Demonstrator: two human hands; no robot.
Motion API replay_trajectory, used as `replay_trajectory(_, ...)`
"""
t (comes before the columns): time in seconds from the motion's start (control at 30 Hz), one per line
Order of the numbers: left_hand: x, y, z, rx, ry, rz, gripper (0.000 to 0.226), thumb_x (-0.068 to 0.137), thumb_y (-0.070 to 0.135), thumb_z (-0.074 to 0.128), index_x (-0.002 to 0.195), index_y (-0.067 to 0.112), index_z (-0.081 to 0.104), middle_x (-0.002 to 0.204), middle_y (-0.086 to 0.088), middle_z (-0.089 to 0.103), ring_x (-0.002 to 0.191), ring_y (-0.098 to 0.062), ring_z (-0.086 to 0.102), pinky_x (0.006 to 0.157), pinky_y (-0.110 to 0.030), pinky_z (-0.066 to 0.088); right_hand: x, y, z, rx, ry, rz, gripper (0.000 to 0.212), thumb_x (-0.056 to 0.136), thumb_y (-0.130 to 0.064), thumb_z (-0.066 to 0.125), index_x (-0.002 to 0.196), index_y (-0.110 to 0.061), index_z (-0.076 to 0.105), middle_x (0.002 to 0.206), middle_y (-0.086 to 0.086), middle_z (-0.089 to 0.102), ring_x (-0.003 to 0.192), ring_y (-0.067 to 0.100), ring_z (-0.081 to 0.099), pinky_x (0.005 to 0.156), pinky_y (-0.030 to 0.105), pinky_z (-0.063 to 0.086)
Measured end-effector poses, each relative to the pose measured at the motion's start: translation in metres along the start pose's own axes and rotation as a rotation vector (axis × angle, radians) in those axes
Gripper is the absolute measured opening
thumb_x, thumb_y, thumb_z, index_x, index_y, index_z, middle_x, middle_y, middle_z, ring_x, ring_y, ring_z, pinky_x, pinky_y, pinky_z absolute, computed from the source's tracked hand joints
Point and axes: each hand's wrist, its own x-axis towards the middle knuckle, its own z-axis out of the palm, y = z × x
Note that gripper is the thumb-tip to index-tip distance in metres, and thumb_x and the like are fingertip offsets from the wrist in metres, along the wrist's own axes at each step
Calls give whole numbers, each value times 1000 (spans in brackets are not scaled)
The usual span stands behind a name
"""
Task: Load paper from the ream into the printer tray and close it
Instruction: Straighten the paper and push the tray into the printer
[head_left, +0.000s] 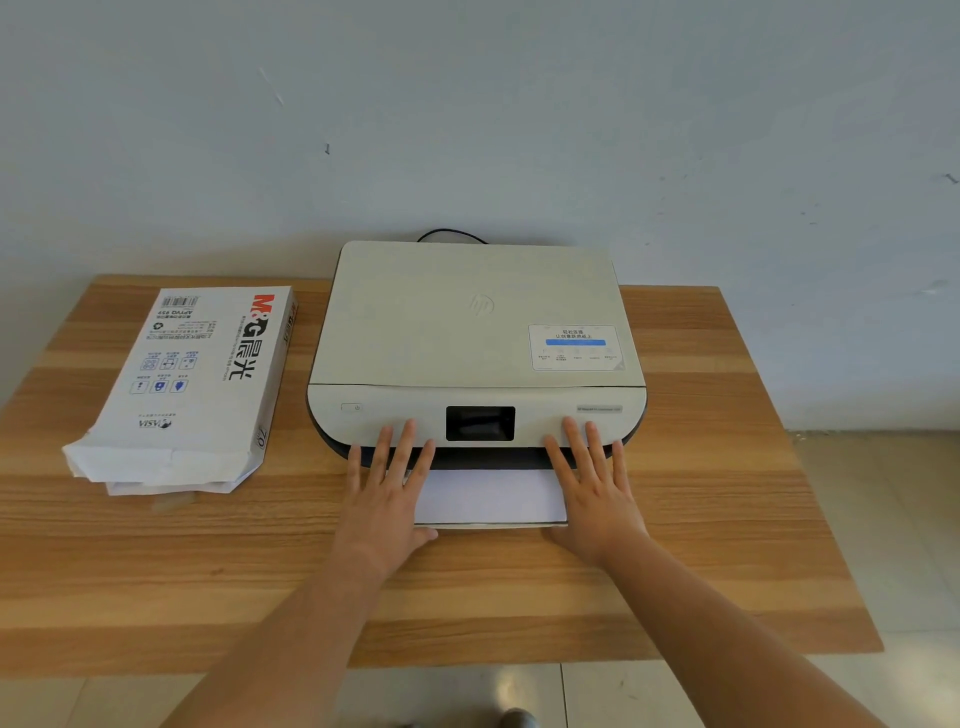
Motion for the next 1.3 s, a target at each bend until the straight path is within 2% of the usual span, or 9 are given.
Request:
replay_trajectory(0.27,12,-1,-7,31,20,-12,116,76,68,57,143,25,-28,147,-8,-45,139,-32,-32,114,-59,-12,10,-2,-7,0,33,12,115,75,-49,66,149,-24,-19,154,10,-35,142,32,-29,116,58,-8)
replay_trajectory(0.37,17,-2,-8,30,30,-16,117,76,67,58,143,24,-27,147,-7,-44,139,-32,-32,115,-58,-11,14,-3,-9,-18,27,22,114,79,-45,63,146,-24,-26,151,11,-40,140,32,-34,115,58,-11)
replay_trajectory(0.5,21,-3,-10,40,31,-11,117,76,67,58,143,24,-28,146,-8,-46,139,-32,-33,115,-58,-9,17,-4,-11,-6,34,26,113,78,-37,64,146,-25,-26,152,10,-38,140,33,-33,116,57,-9)
replay_trajectory(0.9,25,-3,-4,31,43,6,116,78,62,60,143,17,-25,147,-10,-44,139,-35,-31,116,-58,-5,20,0,-6,7,40,0,112,77,-40,65,148,-23,-20,151,10,-40,140,35,-33,117,54,-9)
replay_trajectory(1.3,28,-3,4,30,107,25,112,78,55,64,147,15,-15,153,-13,-33,142,-37,-23,118,-55,1,21,1,-1,2,93,4,109,78,-43,66,152,-22,-11,154,9,-36,143,34,-27,118,54,-3)
